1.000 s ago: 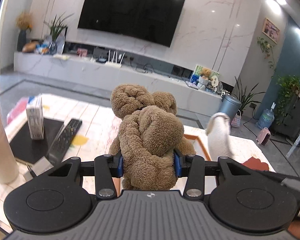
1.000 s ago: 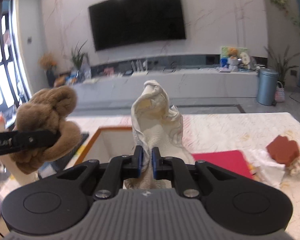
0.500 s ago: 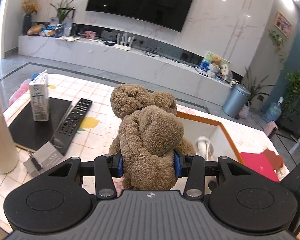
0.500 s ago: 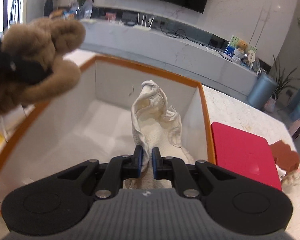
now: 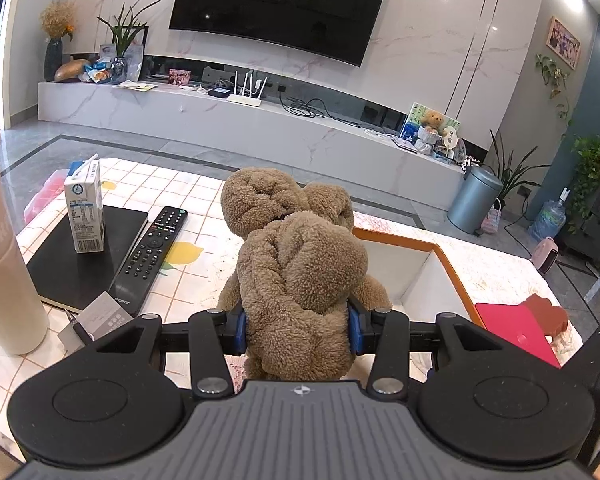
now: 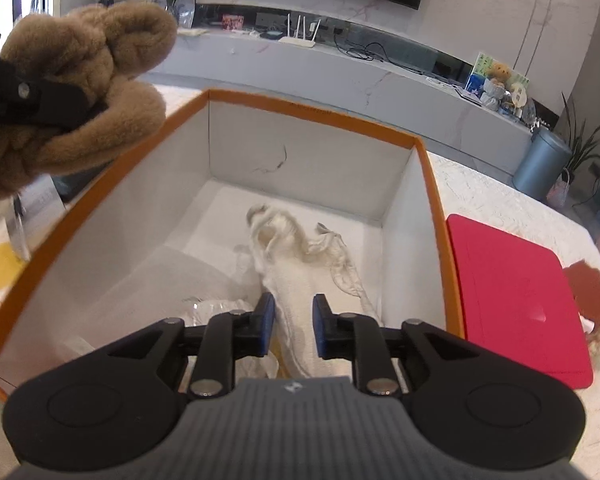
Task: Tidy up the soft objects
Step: 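Lower the white fabric bag into the box and open the right tool, then lower the brown teddy bear into the box and open the left tool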
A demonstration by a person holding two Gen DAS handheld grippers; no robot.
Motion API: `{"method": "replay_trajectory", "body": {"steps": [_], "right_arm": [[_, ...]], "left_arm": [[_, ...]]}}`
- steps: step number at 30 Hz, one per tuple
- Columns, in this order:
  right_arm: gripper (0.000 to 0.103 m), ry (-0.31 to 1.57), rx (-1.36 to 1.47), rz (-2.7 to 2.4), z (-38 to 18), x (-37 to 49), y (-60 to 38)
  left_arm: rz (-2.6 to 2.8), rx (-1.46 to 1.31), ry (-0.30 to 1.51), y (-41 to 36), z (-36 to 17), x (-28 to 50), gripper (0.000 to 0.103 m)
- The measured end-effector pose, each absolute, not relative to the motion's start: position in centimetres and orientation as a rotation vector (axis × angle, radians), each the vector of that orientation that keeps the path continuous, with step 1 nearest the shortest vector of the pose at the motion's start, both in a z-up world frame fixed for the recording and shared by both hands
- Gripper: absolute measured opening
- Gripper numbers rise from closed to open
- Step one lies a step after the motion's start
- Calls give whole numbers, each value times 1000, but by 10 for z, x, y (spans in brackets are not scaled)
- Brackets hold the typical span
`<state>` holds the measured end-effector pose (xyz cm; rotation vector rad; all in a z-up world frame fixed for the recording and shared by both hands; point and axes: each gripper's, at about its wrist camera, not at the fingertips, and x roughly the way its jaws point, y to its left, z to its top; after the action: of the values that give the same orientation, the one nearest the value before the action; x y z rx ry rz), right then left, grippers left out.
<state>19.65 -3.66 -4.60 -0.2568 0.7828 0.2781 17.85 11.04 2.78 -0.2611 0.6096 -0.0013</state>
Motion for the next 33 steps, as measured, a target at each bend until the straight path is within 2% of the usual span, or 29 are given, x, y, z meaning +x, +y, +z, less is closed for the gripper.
{"method": "replay_trajectory", "body": {"steps": [2,4,8,10,15,25,33], "right_arm": [[27,772,-270,286,-41,193,-36],[41,757,-255,296,-35,187,-39],[53,737,-174,315,-15,189,-57],[66,719,-160,315,-6,185,-66],[72,660,-141,276,15,176,-98],[72,684,-148,154,8,172,-159],[72,669,-96,155,-5,176,-173]], "left_arm": [[3,-262,609,112,30,177,51],[3,-263,603,113,33,175,51],[-20,-263,594,110,36,170,51],[-32,-254,603,104,37,171,51],[-71,-226,654,76,29,177,51],[-195,-198,766,2,-5,194,51],[-152,-209,859,-13,-26,199,51]]}}
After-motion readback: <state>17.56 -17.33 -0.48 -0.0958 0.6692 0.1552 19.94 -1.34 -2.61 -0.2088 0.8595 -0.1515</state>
